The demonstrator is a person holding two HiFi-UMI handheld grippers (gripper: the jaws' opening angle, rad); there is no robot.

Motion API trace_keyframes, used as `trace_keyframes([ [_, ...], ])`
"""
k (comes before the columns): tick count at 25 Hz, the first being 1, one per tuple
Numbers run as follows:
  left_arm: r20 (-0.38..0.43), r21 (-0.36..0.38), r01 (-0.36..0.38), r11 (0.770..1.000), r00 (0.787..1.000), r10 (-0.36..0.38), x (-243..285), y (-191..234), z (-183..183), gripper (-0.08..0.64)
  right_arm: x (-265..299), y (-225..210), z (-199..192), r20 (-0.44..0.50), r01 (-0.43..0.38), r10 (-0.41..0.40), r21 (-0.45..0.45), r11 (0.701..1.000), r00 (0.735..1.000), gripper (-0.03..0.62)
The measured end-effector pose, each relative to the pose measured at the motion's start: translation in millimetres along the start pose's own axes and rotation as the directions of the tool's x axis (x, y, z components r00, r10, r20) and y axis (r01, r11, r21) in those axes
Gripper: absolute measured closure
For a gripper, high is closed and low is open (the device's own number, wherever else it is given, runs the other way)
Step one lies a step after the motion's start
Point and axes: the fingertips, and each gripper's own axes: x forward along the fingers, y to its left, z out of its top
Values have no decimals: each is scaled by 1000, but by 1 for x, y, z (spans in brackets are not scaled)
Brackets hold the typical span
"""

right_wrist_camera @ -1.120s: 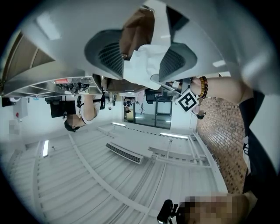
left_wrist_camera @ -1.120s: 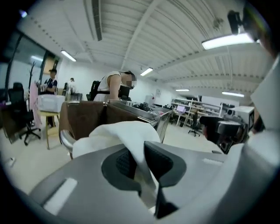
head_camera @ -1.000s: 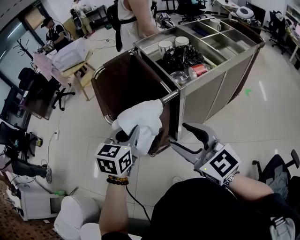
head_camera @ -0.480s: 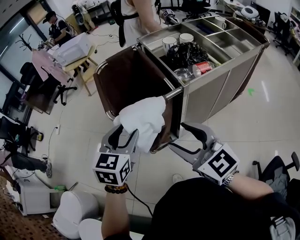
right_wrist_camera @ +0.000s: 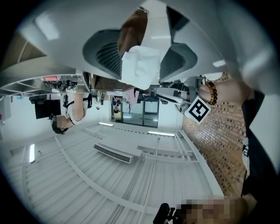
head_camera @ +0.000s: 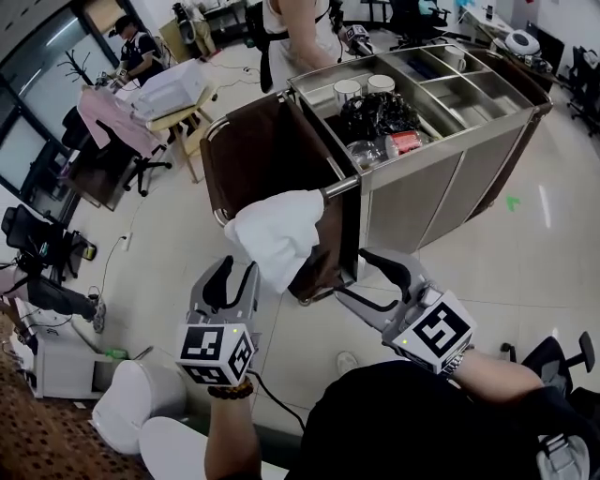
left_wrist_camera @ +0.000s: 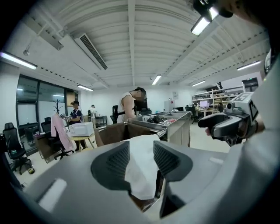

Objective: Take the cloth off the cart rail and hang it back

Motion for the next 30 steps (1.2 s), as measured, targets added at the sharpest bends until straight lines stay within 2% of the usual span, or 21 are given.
trace_keyframes([
  [4,80,9,-34,999,996,33,-21,-44,14,465,-36,2,2,30,-39,39,-8,999,999,347],
  [8,123,10,-44,999,991,42,-30,-105,15,550,-76,-3,-5,54,-92,92,-8,996,994,376],
  [12,132,29,-43,999,990,39,-34,-163,5,557,-106,-2,-19,74,-155,155,-8,988,985,405],
  [17,138,46,-69,997,989,62,-53,-212,-11,557,-132,16,-35,94,-213,213,-10,977,972,457],
  [24,173,58,-103,993,981,92,-88,-244,-14,557,-149,48,-30,119,-240,242,-32,970,963,508],
  [30,202,72,-102,992,976,85,-112,-243,-15,557,-145,71,-25,130,-192,196,-41,981,972,551],
])
